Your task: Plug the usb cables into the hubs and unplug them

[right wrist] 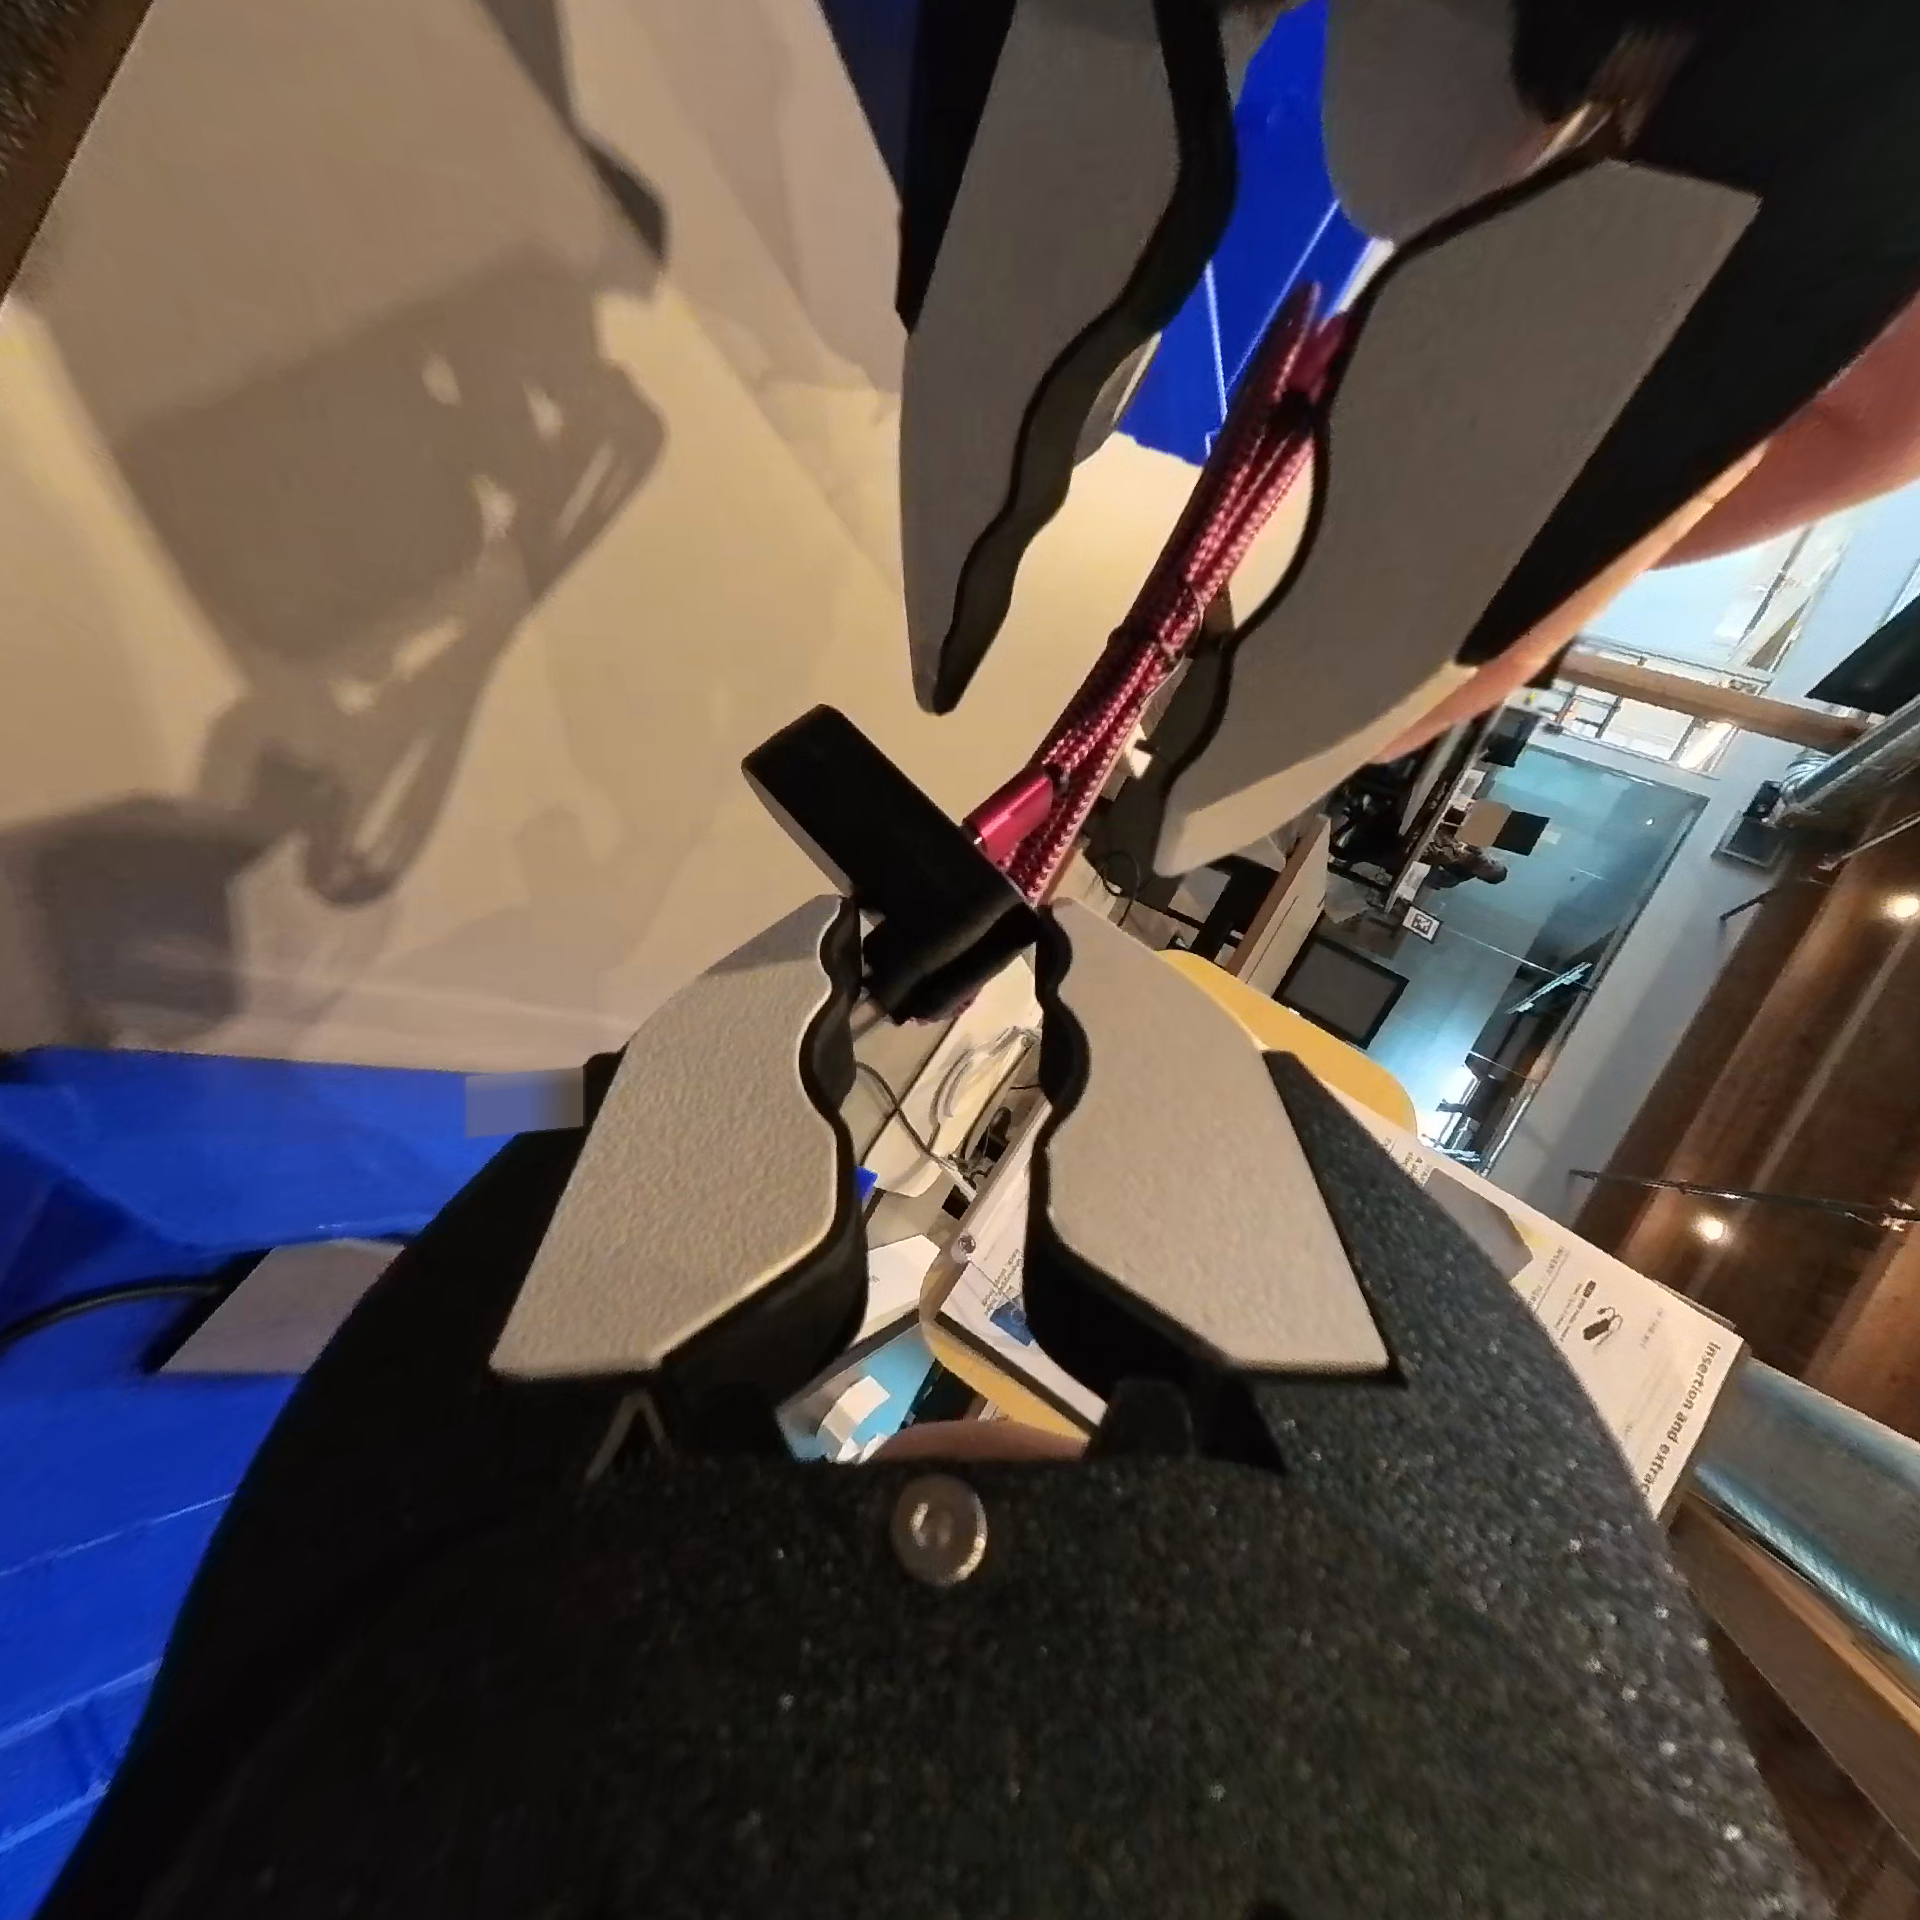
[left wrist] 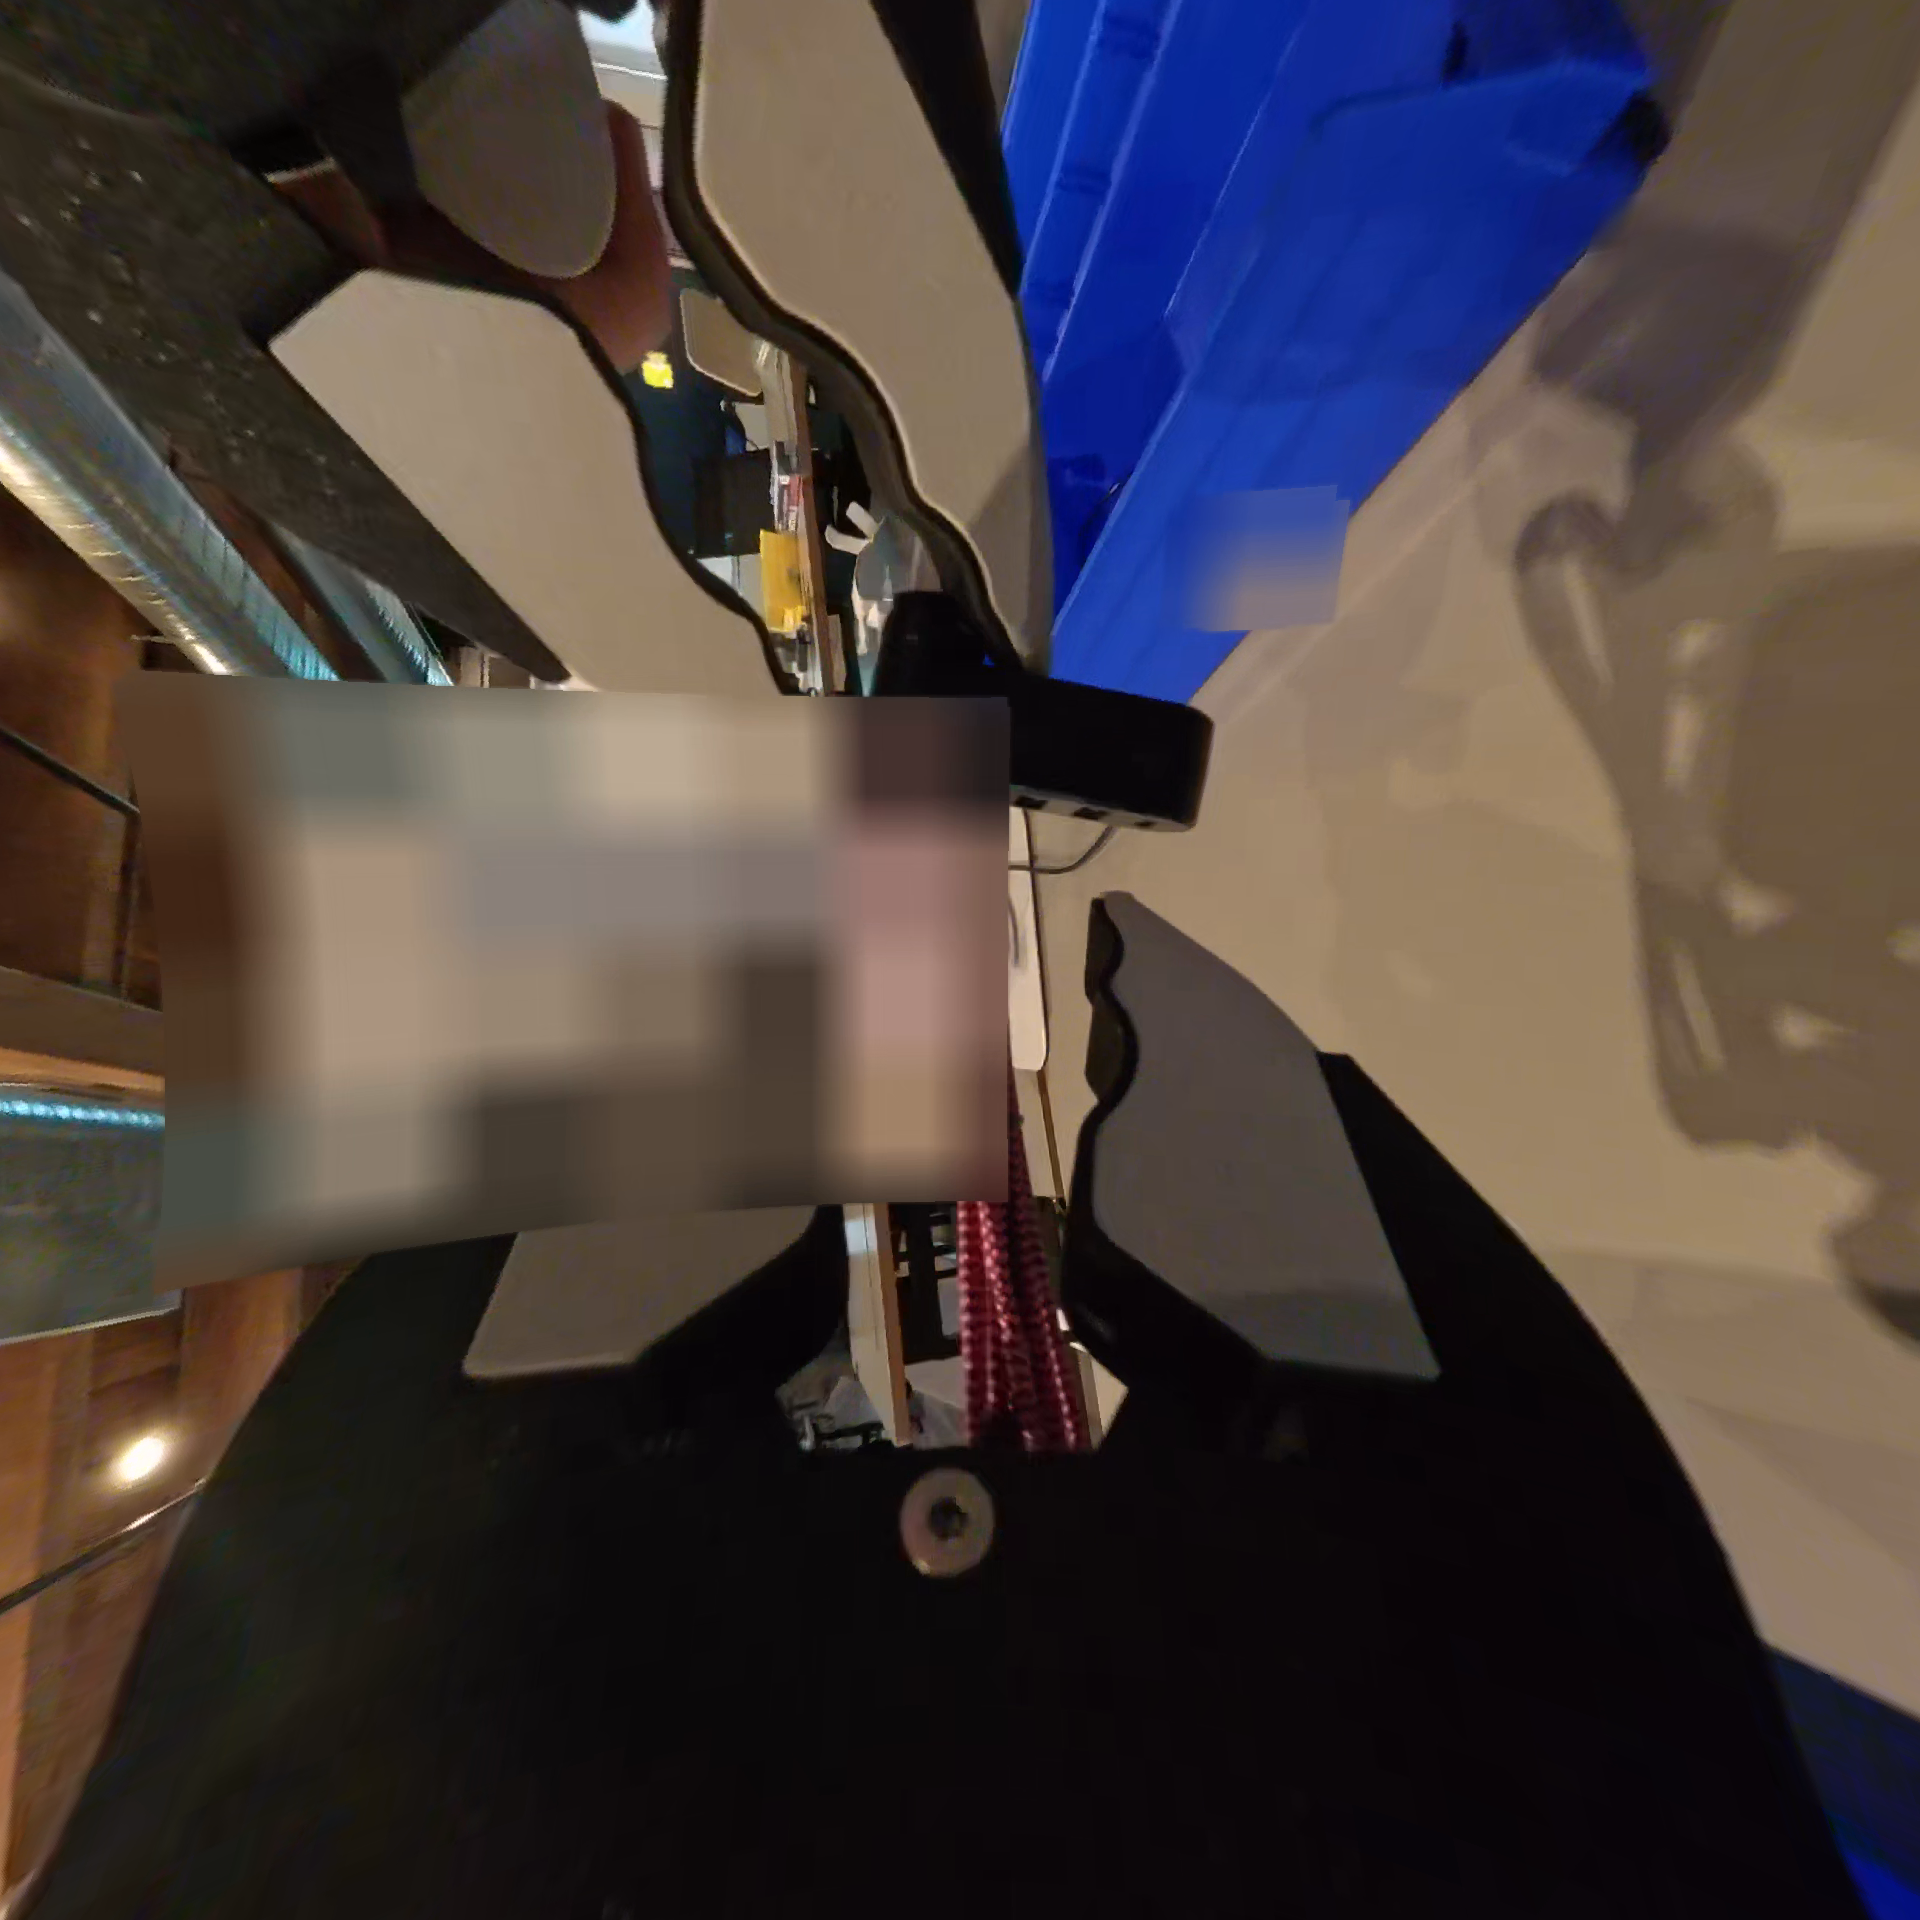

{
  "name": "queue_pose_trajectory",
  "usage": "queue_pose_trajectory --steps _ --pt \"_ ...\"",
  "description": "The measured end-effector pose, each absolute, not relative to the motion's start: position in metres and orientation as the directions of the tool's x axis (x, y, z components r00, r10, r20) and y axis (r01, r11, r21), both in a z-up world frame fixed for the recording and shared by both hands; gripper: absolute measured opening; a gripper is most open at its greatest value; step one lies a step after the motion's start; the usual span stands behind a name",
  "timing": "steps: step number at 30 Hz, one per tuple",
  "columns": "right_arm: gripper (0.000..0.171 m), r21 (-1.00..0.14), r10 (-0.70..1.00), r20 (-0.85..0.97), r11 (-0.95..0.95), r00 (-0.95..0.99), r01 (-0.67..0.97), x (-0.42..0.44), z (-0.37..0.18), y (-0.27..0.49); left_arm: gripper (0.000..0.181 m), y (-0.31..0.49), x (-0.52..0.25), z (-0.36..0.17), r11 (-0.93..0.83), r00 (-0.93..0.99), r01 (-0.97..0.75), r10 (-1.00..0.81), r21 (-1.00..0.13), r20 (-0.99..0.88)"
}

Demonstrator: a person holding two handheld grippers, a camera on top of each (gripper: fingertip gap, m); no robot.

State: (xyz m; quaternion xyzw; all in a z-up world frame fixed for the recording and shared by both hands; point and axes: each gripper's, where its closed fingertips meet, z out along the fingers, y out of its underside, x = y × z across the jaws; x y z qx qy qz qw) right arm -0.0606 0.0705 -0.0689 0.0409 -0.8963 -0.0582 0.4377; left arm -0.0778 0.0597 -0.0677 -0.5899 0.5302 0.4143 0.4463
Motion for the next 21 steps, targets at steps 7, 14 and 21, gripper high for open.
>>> queue_pose_trajectory --steps 7,14,21 --pt "0.031 0.125 -0.119 0.784 0.992 -0.610 -0.034 -0.063 -0.071 0.064 0.025 0.067 -0.076 -0.073 -0.045 0.058 -0.998 -0.281 -0.047 -0.958" --pt "0.031 0.128 -0.127 0.769 0.991 -0.627 -0.043 -0.062 -0.078 0.060 0.006 0.067 -0.074 -0.084 -0.064 0.051 -0.998 -0.360 -0.030 -0.932" --pt "0.031 0.162 -0.151 0.740 0.986 -0.655 -0.045 -0.057 -0.085 0.059 0.006 0.063 -0.069 -0.091 -0.074 0.013 -0.997 -0.398 0.018 -0.917"
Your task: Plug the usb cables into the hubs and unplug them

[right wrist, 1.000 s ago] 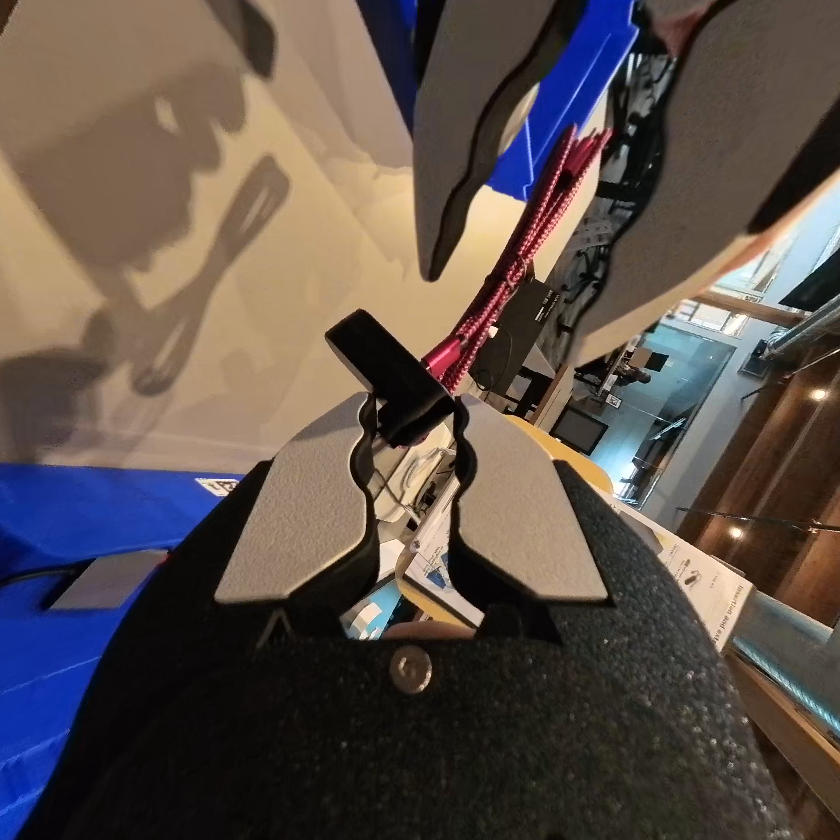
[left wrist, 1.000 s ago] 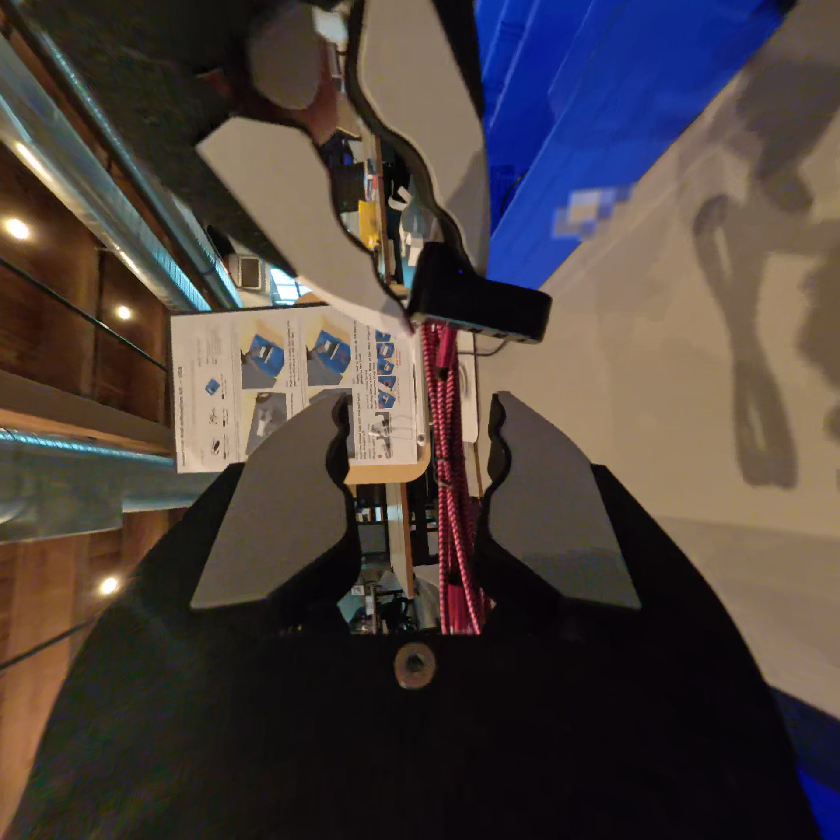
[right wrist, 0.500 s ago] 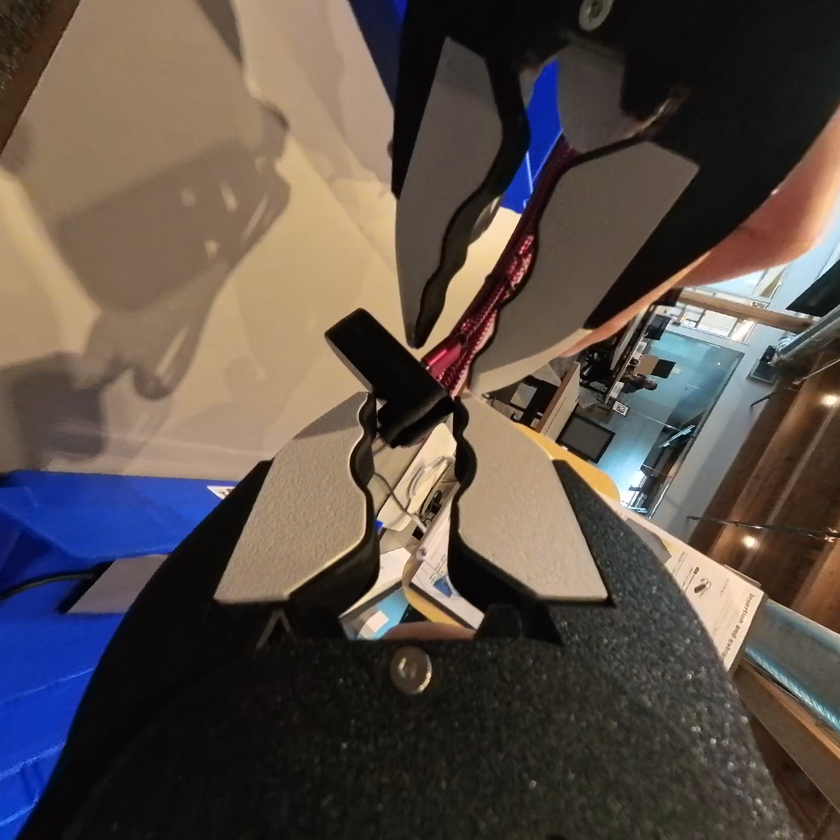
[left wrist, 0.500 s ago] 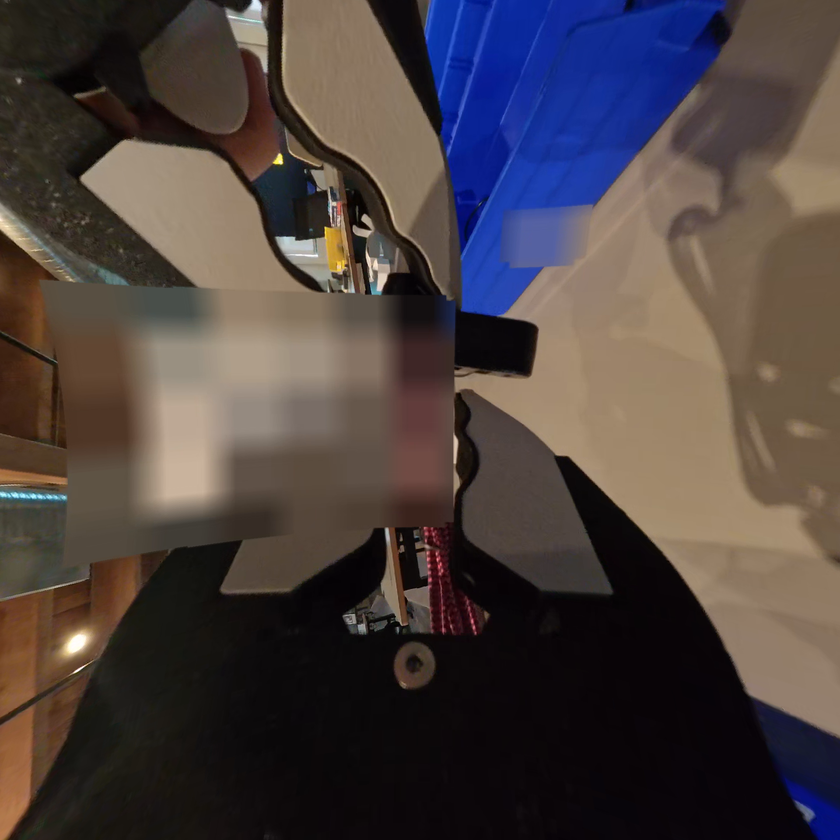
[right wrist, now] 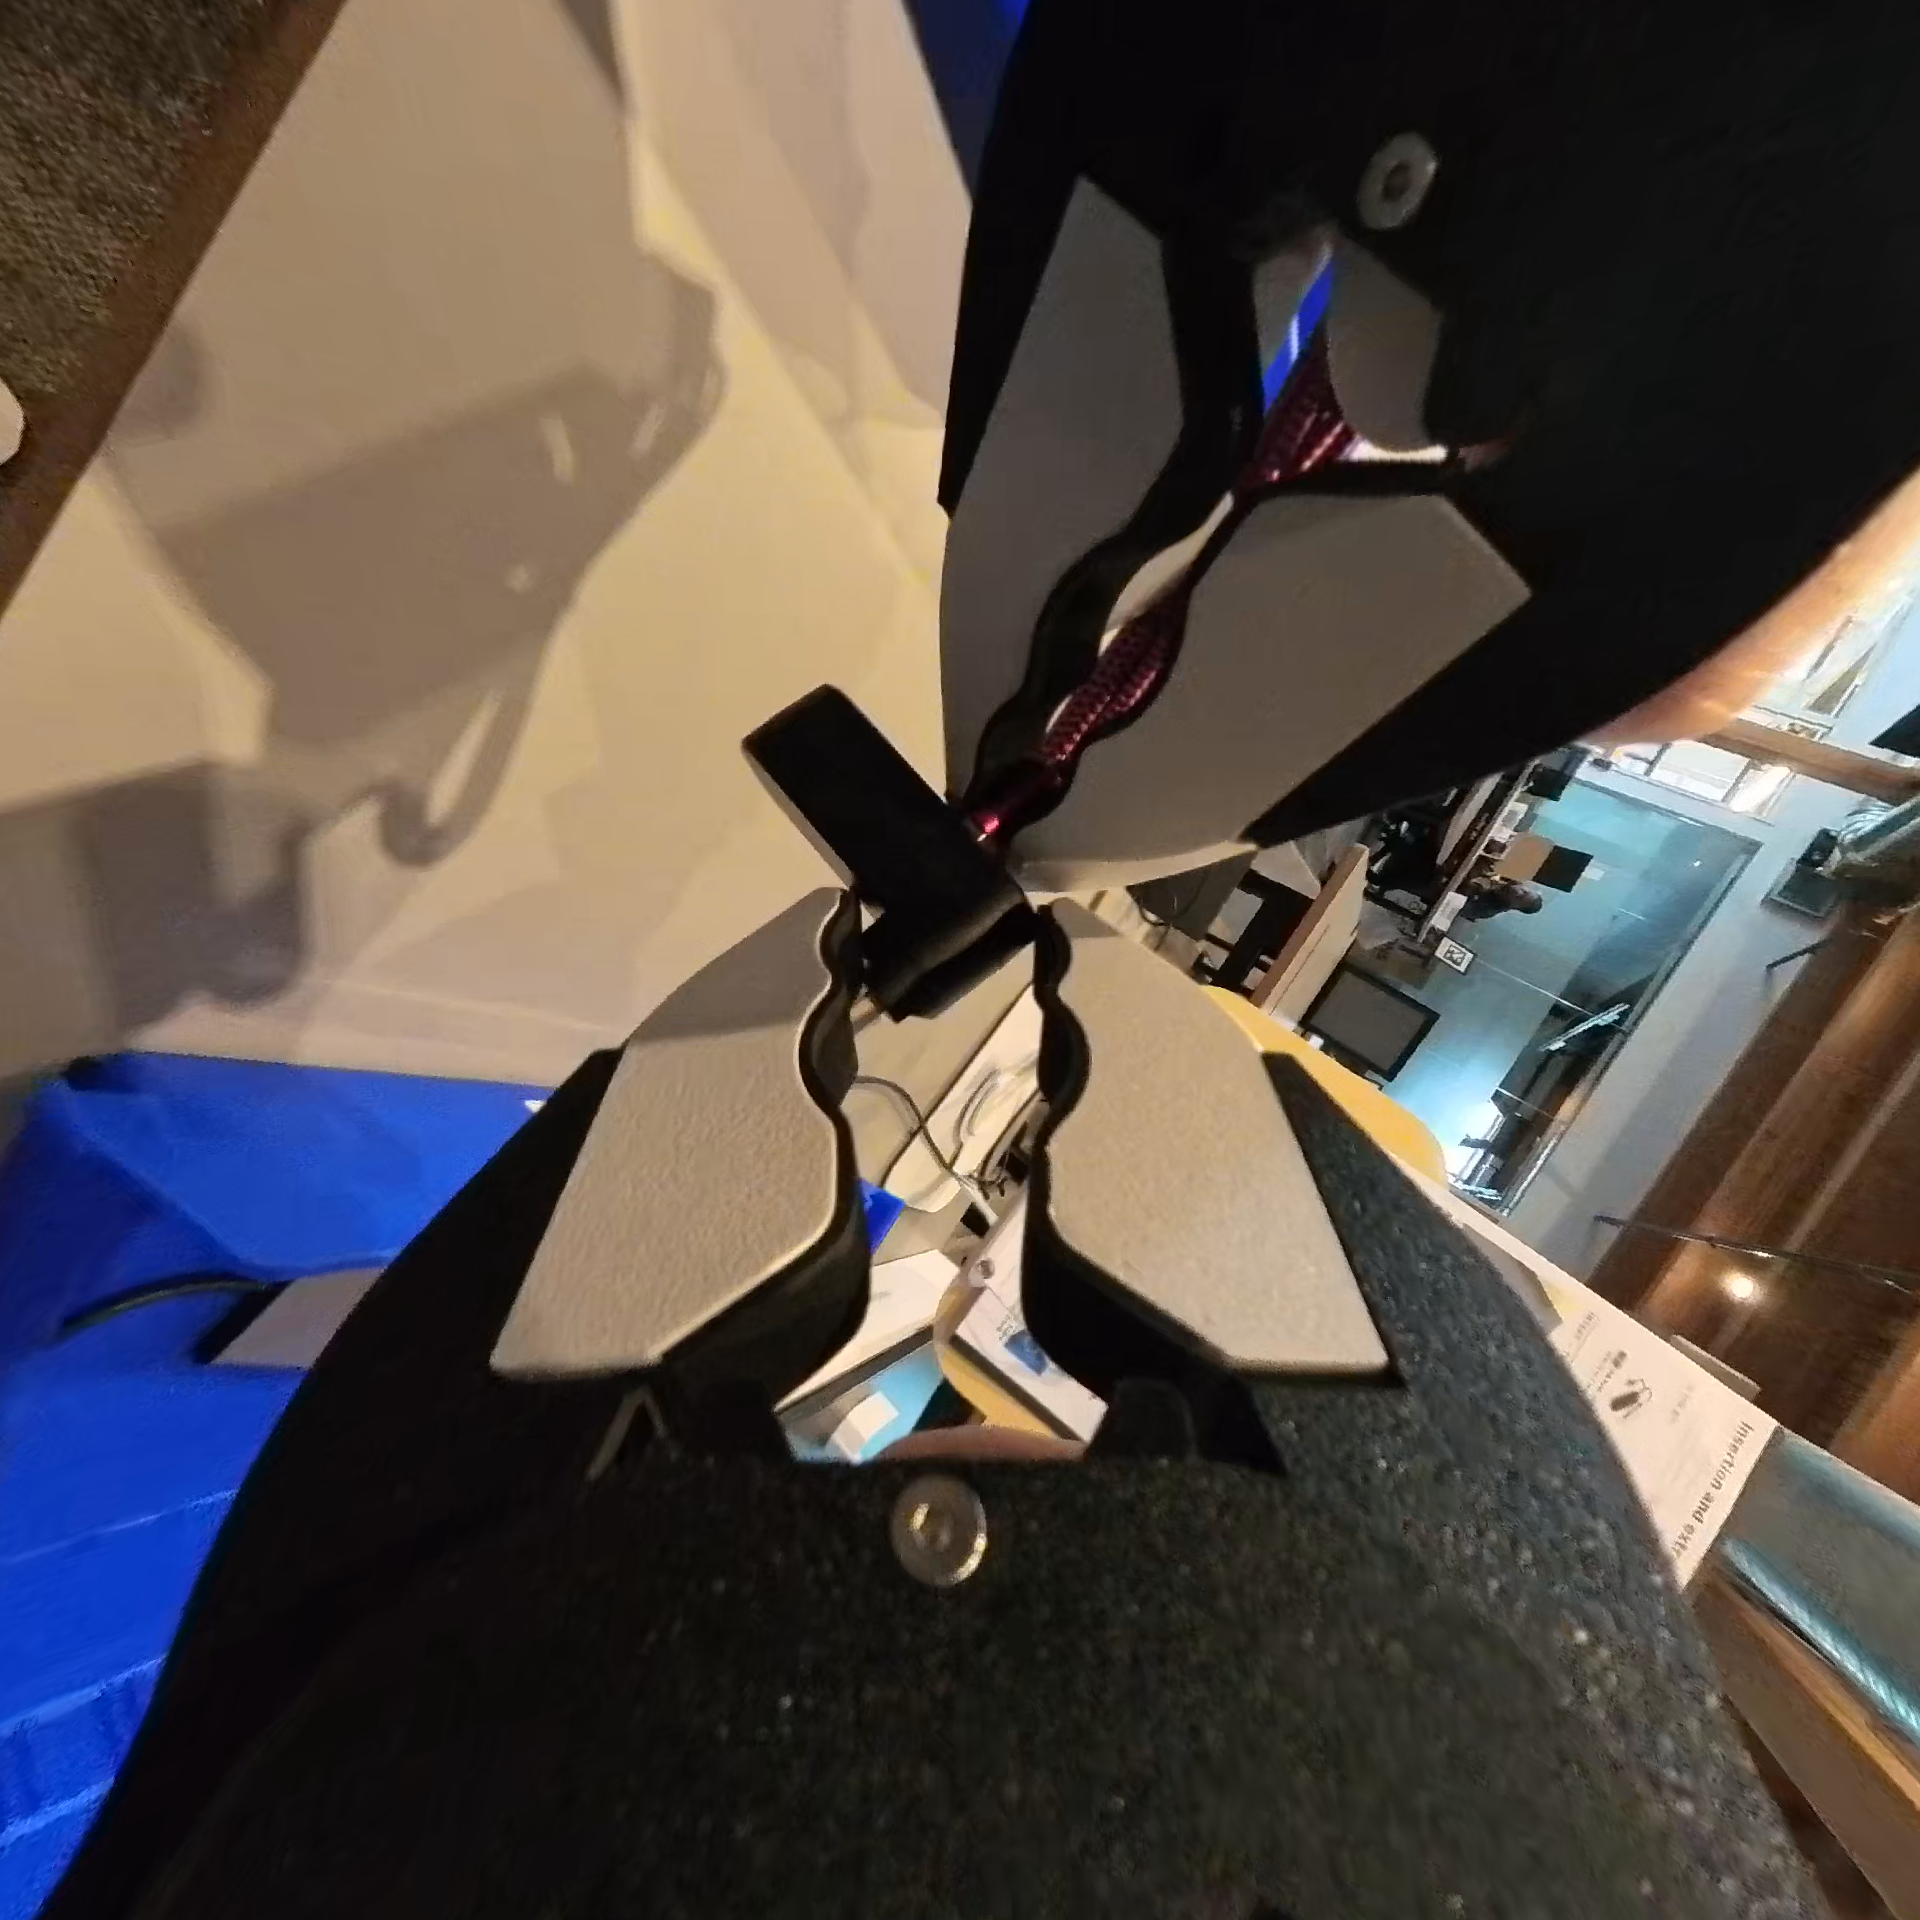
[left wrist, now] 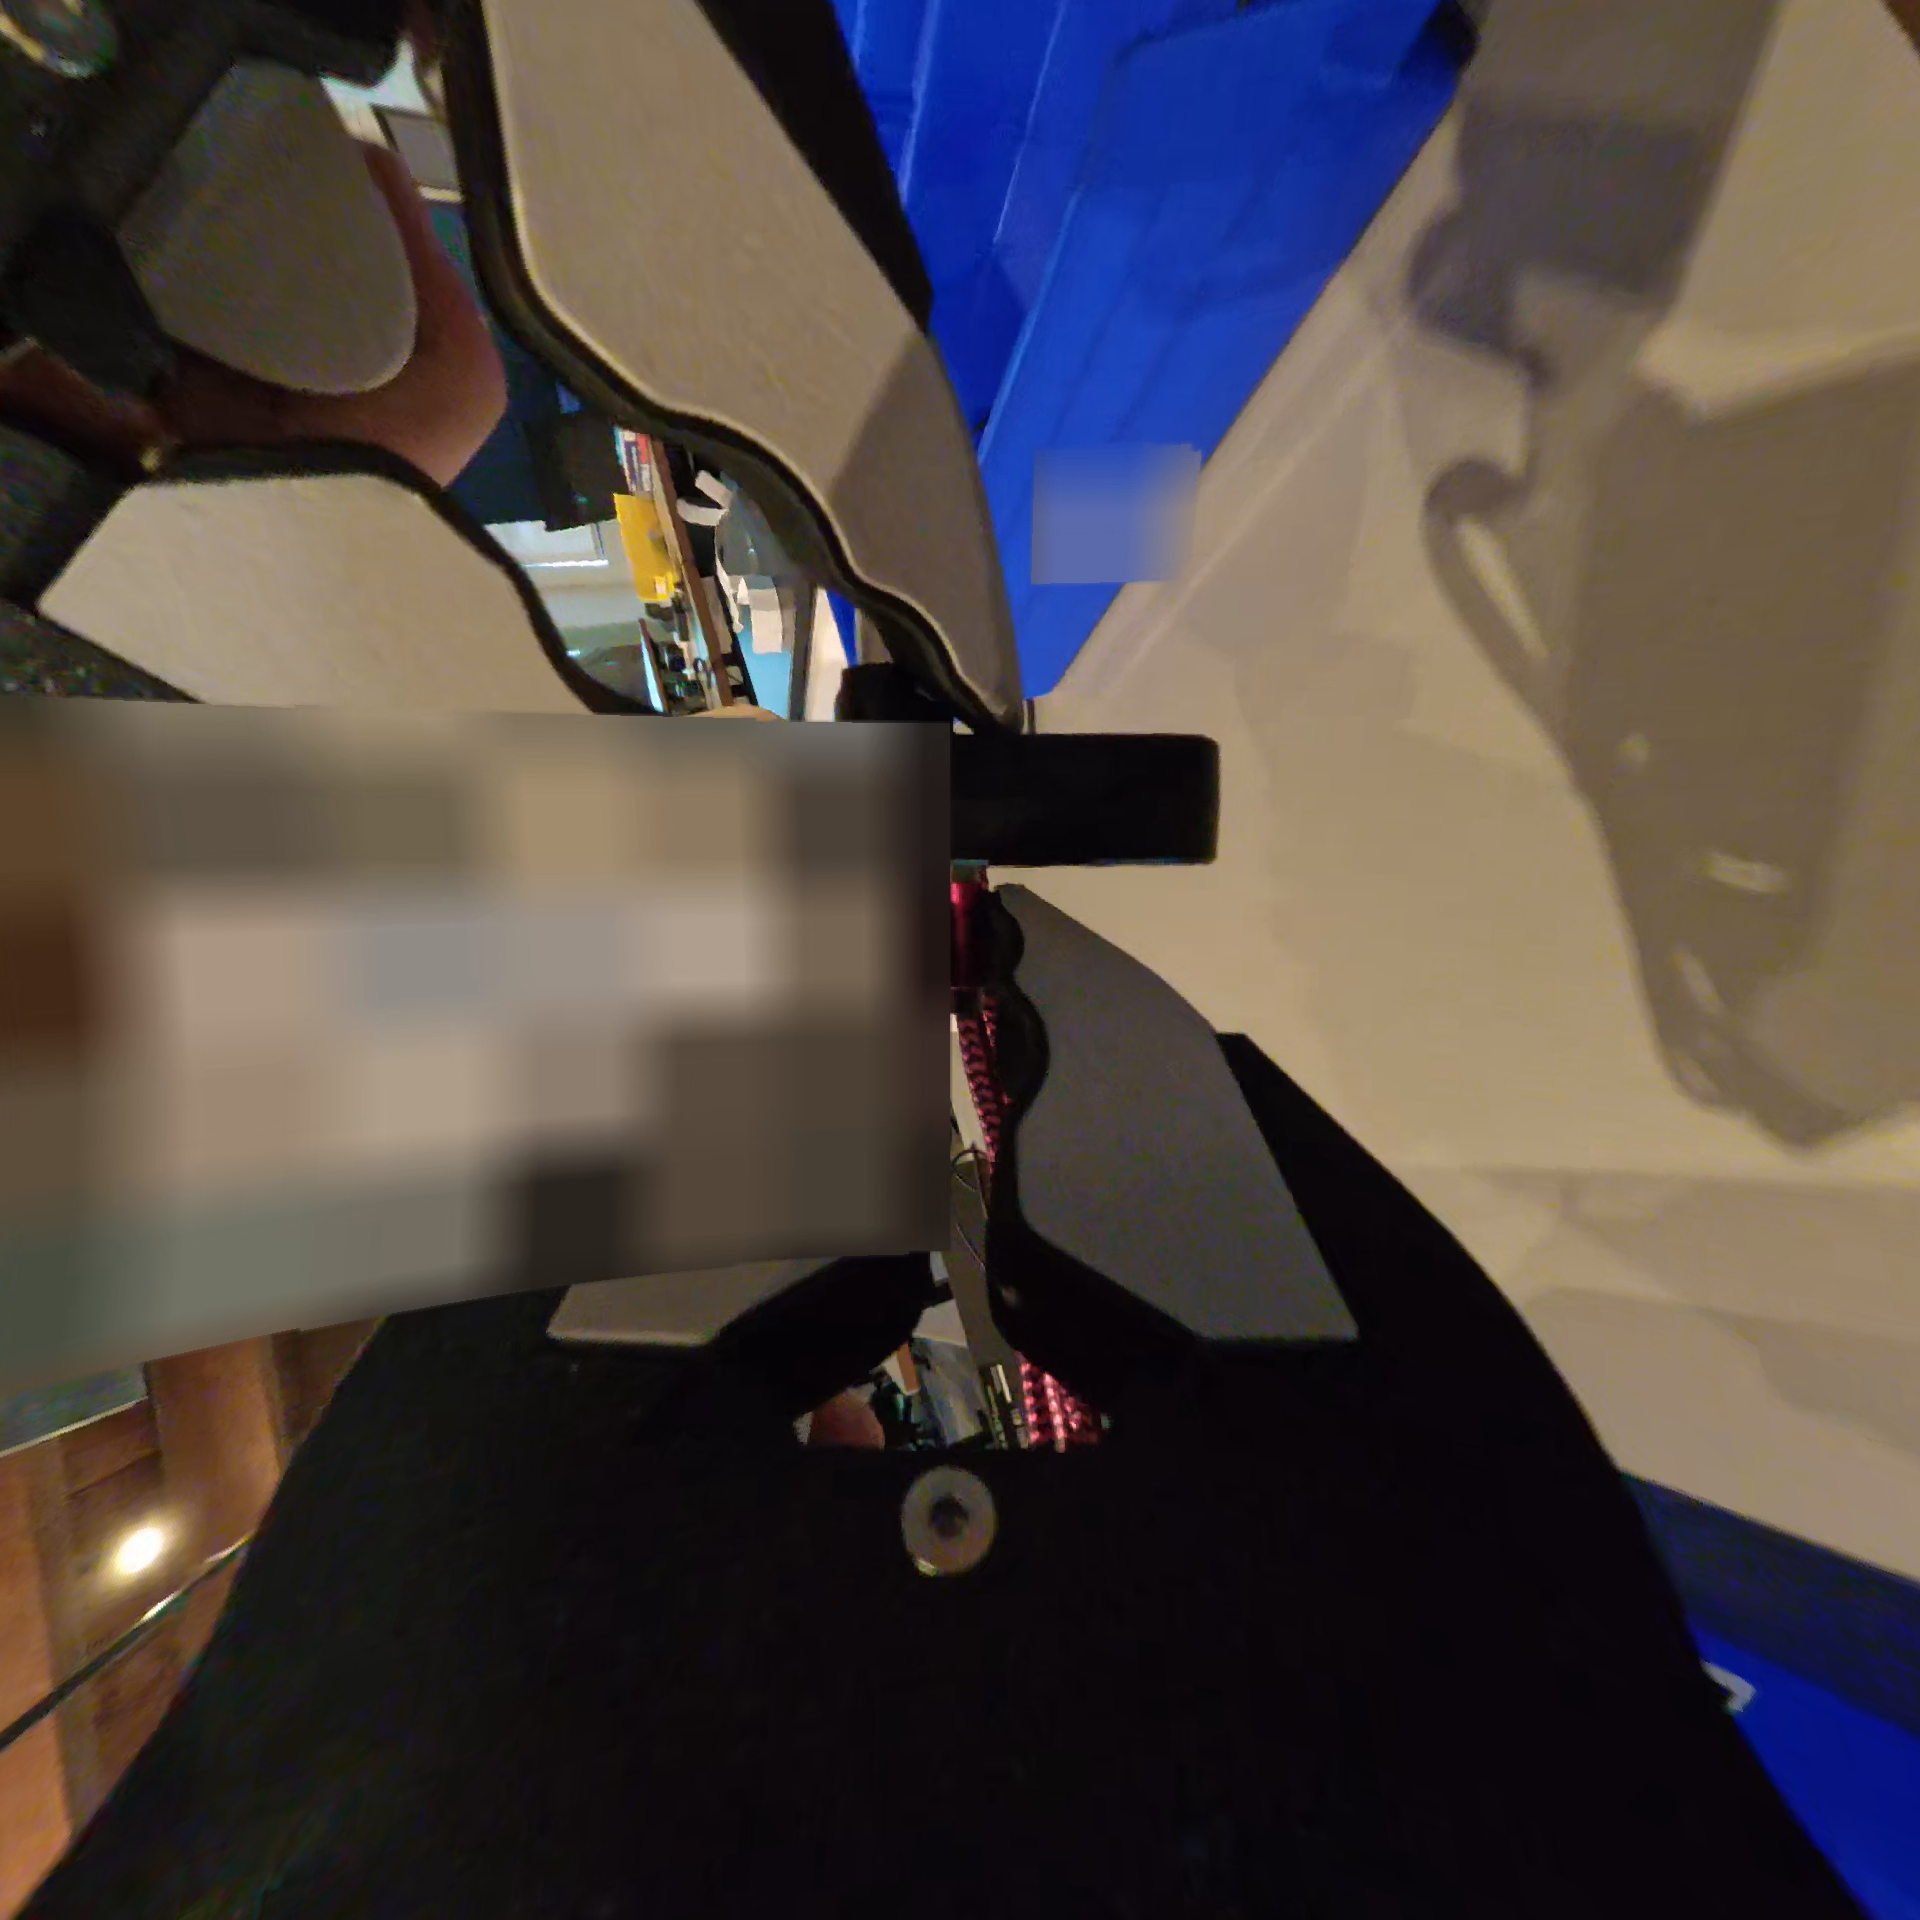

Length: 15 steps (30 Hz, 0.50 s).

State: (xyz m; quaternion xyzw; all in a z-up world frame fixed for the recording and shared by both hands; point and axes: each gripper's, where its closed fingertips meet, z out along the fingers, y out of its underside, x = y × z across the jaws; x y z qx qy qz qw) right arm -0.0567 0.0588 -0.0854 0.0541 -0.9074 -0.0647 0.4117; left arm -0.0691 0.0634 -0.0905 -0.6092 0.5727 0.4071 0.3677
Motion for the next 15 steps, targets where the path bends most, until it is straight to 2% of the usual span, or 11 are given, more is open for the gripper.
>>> queue_pose_trajectory --steps 7,10,12,15 --pt "0.031 0.206 -0.171 0.719 0.978 -0.673 -0.030 -0.057 -0.089 0.060 0.007 0.062 -0.071 -0.094 -0.094 0.023 -0.995 -0.416 0.017 -0.909" --pt "0.031 0.242 -0.179 0.691 0.970 -0.701 -0.010 -0.052 -0.099 0.074 0.006 0.055 -0.100 -0.091 -0.176 0.024 -0.983 -0.414 0.054 -0.910" --pt "0.031 0.196 -0.134 0.697 0.980 -0.705 0.008 -0.048 -0.103 0.082 0.006 0.044 -0.115 -0.085 -0.182 0.080 -0.983 -0.407 -0.005 -0.910" --pt "0.031 0.164 -0.098 0.718 0.986 -0.689 0.031 -0.048 -0.099 0.087 0.006 0.033 -0.129 -0.086 -0.210 0.095 -0.978 -0.410 -0.007 -0.907"
